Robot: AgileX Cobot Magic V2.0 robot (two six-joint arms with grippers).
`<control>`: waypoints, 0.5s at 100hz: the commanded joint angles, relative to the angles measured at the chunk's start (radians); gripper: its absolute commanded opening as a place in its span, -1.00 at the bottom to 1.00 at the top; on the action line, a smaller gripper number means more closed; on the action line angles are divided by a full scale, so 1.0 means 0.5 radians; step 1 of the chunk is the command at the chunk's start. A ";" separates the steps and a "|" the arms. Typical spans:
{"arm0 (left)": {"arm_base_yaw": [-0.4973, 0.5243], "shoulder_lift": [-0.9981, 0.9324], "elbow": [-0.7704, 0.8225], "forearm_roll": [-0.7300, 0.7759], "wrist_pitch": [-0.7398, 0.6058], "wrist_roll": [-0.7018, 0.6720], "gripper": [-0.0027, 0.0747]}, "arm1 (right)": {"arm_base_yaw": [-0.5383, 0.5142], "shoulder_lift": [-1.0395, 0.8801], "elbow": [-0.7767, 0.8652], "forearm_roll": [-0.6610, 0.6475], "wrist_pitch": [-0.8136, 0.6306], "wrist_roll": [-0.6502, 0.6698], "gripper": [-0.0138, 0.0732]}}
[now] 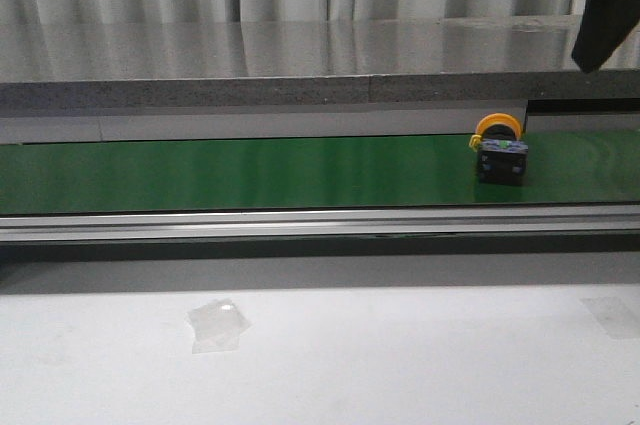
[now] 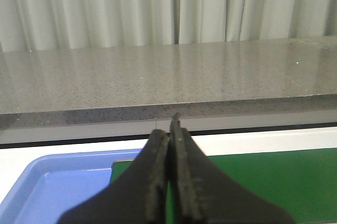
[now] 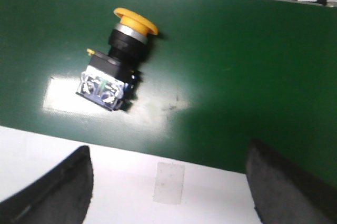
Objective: Move button from left to right
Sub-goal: 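Lower the open right gripper onto the button at the belt end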
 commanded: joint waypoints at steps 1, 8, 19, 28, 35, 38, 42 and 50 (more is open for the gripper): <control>-0.013 0.017 -0.050 -0.059 -0.108 0.000 -0.98 | 0.004 0.018 -0.108 0.050 -0.083 -0.042 0.68; -0.013 0.017 -0.050 -0.059 -0.108 0.000 -0.98 | 0.004 0.074 -0.135 0.050 -0.087 -0.051 0.68; -0.013 0.017 -0.050 -0.059 -0.108 0.000 -0.98 | 0.004 0.152 -0.168 0.050 -0.096 -0.066 0.68; -0.013 0.017 -0.050 -0.059 -0.108 0.000 -0.98 | 0.004 0.202 -0.170 0.050 -0.123 -0.089 0.68; -0.013 0.017 -0.050 -0.059 -0.108 0.000 -0.98 | 0.004 0.234 -0.170 0.050 -0.139 -0.120 0.68; -0.013 0.017 -0.050 -0.059 -0.108 0.000 -0.98 | 0.004 0.247 -0.170 0.050 -0.148 -0.124 0.68; -0.013 0.017 -0.050 -0.059 -0.108 0.000 -0.98 | 0.004 0.266 -0.170 0.037 -0.173 -0.126 0.68; -0.013 0.017 -0.050 -0.059 -0.108 0.000 -0.98 | 0.004 0.307 -0.170 -0.010 -0.239 -0.126 0.68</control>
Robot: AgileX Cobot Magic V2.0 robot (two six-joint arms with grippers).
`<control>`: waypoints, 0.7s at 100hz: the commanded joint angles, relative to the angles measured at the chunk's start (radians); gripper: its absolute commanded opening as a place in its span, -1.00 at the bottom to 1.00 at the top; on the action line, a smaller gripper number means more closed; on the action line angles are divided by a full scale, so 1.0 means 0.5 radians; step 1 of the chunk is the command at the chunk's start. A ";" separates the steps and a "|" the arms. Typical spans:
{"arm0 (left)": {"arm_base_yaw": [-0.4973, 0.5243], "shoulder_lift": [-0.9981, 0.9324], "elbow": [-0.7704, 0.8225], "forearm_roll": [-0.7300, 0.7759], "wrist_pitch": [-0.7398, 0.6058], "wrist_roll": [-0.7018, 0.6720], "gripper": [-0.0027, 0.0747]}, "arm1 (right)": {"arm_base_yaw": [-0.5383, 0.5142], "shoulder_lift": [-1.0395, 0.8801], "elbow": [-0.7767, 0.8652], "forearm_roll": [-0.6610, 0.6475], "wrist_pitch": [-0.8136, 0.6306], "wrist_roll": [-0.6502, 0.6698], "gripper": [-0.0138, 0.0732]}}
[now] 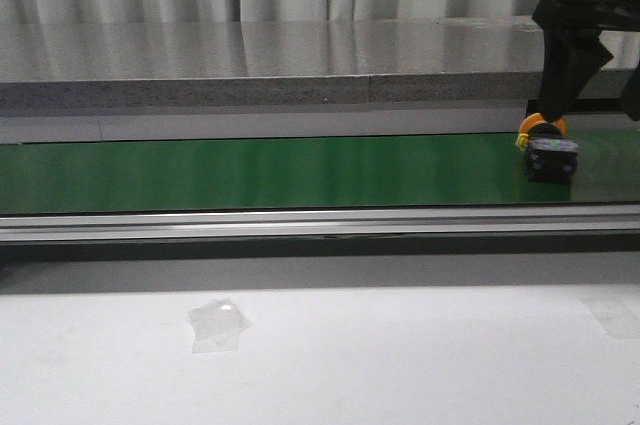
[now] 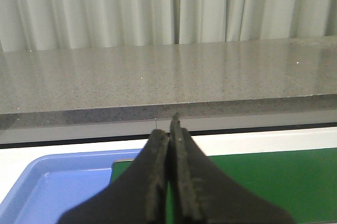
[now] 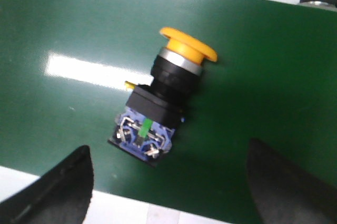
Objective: Move button from left to right
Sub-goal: 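Lower the open right gripper onto the button at the belt end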
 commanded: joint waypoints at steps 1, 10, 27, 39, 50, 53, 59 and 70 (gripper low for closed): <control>-0.013 0.017 -0.050 -0.059 -0.108 0.000 -0.98 | 0.004 -0.036 -0.072 -0.041 -0.140 -0.031 0.68; -0.013 0.017 -0.050 -0.059 -0.108 0.000 -0.98 | 0.002 0.029 -0.072 -0.070 -0.188 -0.031 0.68; -0.013 0.017 -0.050 -0.059 -0.108 0.000 -0.98 | 0.000 0.138 -0.072 -0.070 -0.193 -0.031 0.68; -0.013 0.017 -0.050 -0.059 -0.108 0.000 -0.98 | 0.000 0.185 -0.072 -0.070 -0.190 -0.029 0.62; -0.013 0.017 -0.050 -0.059 -0.108 0.000 -0.98 | 0.000 0.189 -0.072 -0.070 -0.161 -0.025 0.24; -0.013 0.017 -0.050 -0.059 -0.108 0.000 -0.98 | 0.000 0.189 -0.072 -0.070 -0.150 -0.025 0.06; -0.013 0.017 -0.050 -0.059 -0.108 0.000 -0.98 | 0.000 0.189 -0.072 -0.070 -0.134 -0.025 -0.19; -0.013 0.017 -0.050 -0.059 -0.108 0.000 -0.98 | 0.000 0.186 -0.072 -0.070 -0.096 -0.025 -0.31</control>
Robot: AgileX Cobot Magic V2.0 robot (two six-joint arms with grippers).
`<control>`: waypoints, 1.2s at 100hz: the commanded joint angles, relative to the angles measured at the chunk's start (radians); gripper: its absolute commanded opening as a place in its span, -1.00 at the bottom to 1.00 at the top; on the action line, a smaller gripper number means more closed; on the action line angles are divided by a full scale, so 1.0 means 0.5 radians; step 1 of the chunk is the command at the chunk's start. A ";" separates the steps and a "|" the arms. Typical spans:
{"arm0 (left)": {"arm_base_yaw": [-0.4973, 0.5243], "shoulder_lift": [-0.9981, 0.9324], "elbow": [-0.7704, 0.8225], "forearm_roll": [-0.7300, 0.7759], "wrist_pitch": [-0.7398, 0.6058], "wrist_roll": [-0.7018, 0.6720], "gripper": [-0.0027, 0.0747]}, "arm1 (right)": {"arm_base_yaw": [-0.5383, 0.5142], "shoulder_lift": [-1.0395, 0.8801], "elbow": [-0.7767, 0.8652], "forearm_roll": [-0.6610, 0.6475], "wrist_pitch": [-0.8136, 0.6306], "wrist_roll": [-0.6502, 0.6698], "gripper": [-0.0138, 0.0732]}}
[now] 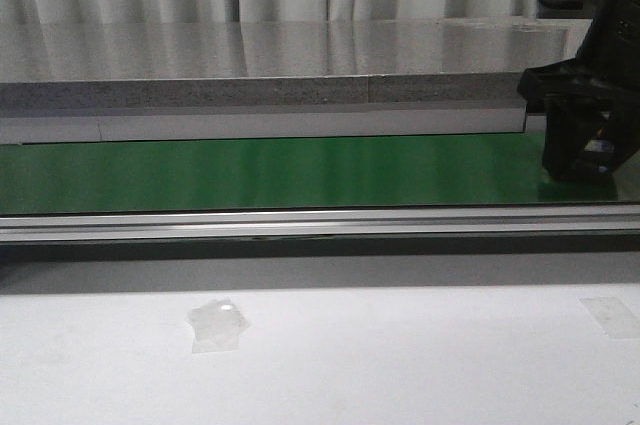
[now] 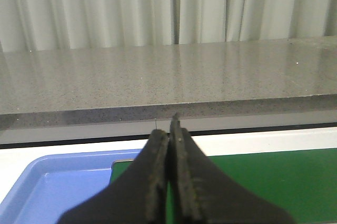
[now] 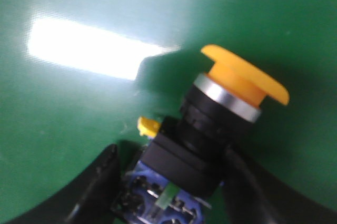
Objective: Move button from left to right
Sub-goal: 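Lower the open right gripper onto the button at the belt end, then close the right gripper on the button and lift it, then move the button over the green tray and lower it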
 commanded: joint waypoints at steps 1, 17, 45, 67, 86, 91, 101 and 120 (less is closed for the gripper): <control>-0.013 0.017 -0.050 -0.059 -0.105 0.000 -0.98 | 0.000 -0.084 -0.062 0.007 0.007 -0.016 -0.31; -0.013 0.017 -0.050 -0.059 -0.105 0.000 -0.98 | 0.000 -0.117 -0.166 0.007 0.145 -0.016 -0.31; -0.013 0.017 -0.050 -0.059 -0.105 0.000 -0.98 | -0.004 -0.249 -0.453 -0.245 0.416 -0.033 -0.31; -0.013 0.017 -0.050 -0.059 -0.105 0.000 -0.98 | -0.007 -0.325 -0.531 -0.446 0.549 -0.033 -0.31; -0.013 0.017 -0.050 -0.059 -0.105 0.000 -0.98 | -0.120 -0.329 -0.531 -0.443 0.585 -0.033 -0.31; -0.013 0.017 -0.050 -0.059 -0.105 0.000 -0.98 | -0.168 -0.329 -0.531 -0.443 0.590 -0.033 -0.31; -0.013 0.017 -0.050 -0.059 -0.105 0.000 -0.98 | -0.283 -0.329 -0.531 -0.431 0.564 -0.033 -0.31; -0.013 0.017 -0.050 -0.059 -0.105 0.000 -0.98 | -0.544 -0.312 -0.531 -0.425 0.434 -0.033 -0.31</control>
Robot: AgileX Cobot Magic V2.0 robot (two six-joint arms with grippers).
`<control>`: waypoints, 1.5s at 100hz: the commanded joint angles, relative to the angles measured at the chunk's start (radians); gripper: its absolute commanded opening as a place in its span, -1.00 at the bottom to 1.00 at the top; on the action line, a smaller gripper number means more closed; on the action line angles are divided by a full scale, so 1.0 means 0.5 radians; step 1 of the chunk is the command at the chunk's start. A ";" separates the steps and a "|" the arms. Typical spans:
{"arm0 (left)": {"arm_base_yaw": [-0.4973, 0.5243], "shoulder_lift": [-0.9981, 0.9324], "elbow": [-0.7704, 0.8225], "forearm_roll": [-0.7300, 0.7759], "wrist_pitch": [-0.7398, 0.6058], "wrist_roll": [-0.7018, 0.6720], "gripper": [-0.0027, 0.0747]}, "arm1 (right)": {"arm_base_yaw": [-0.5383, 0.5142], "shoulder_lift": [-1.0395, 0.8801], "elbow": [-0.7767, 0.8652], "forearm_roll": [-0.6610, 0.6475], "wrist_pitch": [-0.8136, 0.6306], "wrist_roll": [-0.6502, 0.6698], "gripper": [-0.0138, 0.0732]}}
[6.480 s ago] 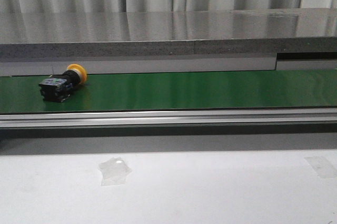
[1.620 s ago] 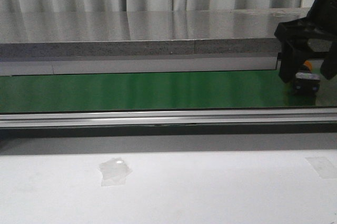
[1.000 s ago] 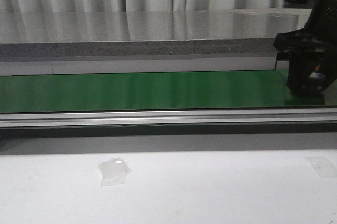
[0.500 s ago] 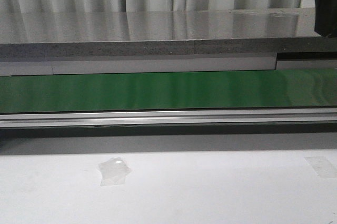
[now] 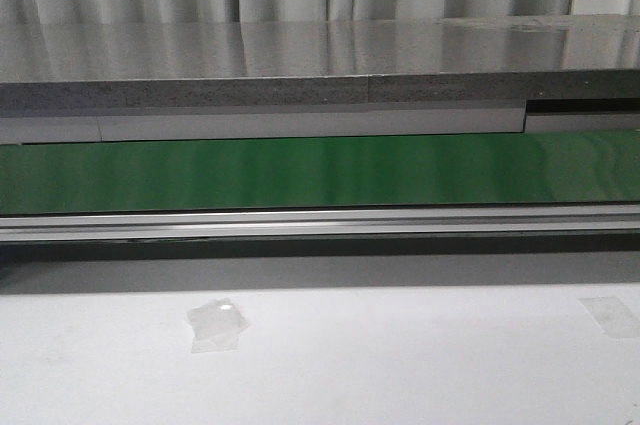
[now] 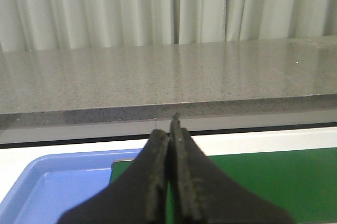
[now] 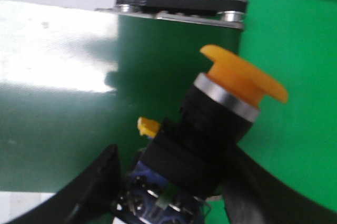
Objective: Move button from left to right
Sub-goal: 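Move the button over the green tray and lower it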
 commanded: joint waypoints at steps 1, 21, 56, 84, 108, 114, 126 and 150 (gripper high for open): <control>-0.013 0.017 -0.051 -0.059 -0.105 0.000 -0.98 | -0.126 -0.083 -0.066 -0.025 -0.134 -0.023 -0.31; -0.013 0.017 -0.051 -0.059 -0.105 0.000 -0.98 | -0.348 -0.010 -0.066 0.064 -0.230 -0.023 -0.31; -0.013 0.017 -0.051 -0.059 -0.105 0.000 -0.98 | -0.468 0.244 -0.062 0.074 -0.404 -0.023 -0.31; -0.013 0.017 -0.051 -0.059 -0.105 0.000 -0.98 | -0.584 0.449 -0.062 0.074 -0.445 -0.023 -0.31; -0.013 0.017 -0.051 -0.059 -0.105 0.000 -0.98 | -0.587 0.546 -0.062 0.076 -0.458 -0.027 -0.31; -0.013 0.017 -0.051 -0.059 -0.105 0.000 -0.98 | -0.587 0.551 -0.062 0.070 -0.458 -0.082 -0.31; -0.013 0.017 -0.051 -0.059 -0.105 0.000 -0.98 | -0.587 0.551 -0.062 0.070 -0.458 -0.213 -0.31; -0.013 0.017 -0.051 -0.059 -0.105 0.000 -0.98 | -0.587 0.551 -0.062 0.070 -0.460 -0.314 -0.31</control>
